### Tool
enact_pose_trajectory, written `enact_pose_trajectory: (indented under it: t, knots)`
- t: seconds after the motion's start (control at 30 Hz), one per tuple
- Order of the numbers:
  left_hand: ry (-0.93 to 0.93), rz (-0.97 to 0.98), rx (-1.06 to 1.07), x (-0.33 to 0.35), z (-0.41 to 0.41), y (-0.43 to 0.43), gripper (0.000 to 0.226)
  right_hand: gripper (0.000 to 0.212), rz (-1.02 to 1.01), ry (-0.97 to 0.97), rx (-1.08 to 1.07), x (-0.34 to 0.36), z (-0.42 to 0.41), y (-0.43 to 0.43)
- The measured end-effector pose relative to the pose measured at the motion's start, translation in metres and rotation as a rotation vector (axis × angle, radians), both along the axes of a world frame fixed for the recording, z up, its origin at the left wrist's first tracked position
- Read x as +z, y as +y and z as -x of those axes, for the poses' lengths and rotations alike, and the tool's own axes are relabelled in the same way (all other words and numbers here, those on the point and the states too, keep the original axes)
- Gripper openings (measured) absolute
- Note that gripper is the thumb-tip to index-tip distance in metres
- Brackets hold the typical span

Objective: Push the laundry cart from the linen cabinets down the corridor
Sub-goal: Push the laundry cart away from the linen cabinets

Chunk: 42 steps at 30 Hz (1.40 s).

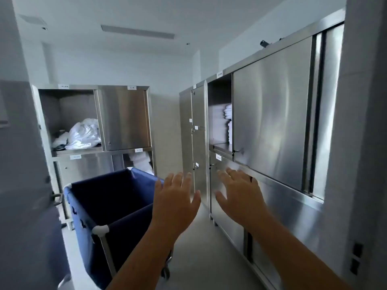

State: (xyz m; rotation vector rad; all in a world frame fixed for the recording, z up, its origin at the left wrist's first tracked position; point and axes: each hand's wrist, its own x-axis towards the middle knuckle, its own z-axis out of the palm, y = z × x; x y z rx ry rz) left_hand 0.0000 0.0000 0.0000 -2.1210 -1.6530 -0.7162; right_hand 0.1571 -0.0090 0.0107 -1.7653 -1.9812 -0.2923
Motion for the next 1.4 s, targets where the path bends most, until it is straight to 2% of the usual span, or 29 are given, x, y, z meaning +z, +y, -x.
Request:
enact_pose_trajectory:
  t: [0.37, 0.7, 1.4]
  knots:
    - [-0.002, -0.067, -0.005, -0.004, -0.048, 0.159, 0.055, 0.054, -0.104, -0.043, 0.031, 0.001, -0.038, 0.153]
    - [-0.02, -0.041, 0.019, -0.016, -0.076, 0.314, 0.052, 0.056, -0.058, -0.062, 0.054, -0.011, -0.067, 0.308]
    - [-0.042, 0.008, 0.013, -0.041, -0.019, 0.711, 0.056, 0.055, -0.016, -0.048, 0.082, -0.03, -0.004, 0.702]
